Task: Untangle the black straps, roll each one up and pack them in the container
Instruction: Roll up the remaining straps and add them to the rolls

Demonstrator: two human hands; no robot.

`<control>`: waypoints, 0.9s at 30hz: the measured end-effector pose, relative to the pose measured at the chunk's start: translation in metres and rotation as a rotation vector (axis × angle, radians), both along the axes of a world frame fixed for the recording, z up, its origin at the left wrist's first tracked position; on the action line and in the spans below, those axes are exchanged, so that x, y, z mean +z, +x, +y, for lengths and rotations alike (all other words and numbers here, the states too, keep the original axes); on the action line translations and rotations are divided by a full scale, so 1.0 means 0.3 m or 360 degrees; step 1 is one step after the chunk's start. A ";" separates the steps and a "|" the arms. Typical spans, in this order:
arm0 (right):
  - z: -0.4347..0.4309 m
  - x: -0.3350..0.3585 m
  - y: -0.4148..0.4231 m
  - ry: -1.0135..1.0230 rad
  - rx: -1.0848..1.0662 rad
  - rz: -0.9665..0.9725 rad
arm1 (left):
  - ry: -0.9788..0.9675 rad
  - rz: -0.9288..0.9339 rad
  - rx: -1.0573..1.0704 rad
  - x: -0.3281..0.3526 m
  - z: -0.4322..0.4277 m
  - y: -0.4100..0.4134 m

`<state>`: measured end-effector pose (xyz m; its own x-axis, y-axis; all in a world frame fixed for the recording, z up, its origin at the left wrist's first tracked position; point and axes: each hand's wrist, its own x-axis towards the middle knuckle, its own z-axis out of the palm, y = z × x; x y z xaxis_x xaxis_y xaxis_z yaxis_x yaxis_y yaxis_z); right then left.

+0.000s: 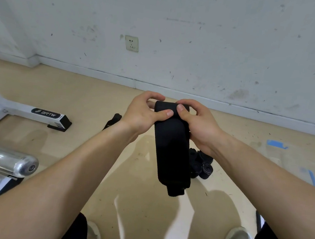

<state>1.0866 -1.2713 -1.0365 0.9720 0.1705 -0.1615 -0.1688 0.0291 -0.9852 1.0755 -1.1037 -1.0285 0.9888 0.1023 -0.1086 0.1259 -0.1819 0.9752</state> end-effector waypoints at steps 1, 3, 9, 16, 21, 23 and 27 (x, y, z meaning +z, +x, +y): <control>-0.001 -0.001 0.000 0.0010 -0.0007 0.0001 | -0.0052 0.0044 -0.0014 -0.002 0.002 0.001; -0.006 0.000 0.001 0.0022 -0.0010 0.0005 | -0.0194 0.0123 -0.0083 -0.006 0.002 0.000; -0.017 0.001 0.008 -0.0013 -0.0019 -0.0059 | -0.0449 0.0249 -0.0164 -0.009 -0.017 -0.003; -0.016 -0.008 0.001 -0.0062 0.0014 -0.0158 | -0.0348 0.0190 -0.0082 -0.005 -0.027 0.006; -0.018 0.008 0.010 0.0088 0.0123 0.0102 | -0.0250 0.0097 -0.0010 0.005 -0.025 0.006; -0.011 0.007 0.011 0.0058 0.0149 0.0126 | -0.0136 0.0038 0.0007 0.004 -0.025 0.002; -0.003 -0.003 0.013 -0.0030 0.0108 0.0036 | 0.0006 -0.0095 -0.0030 -0.008 -0.026 -0.003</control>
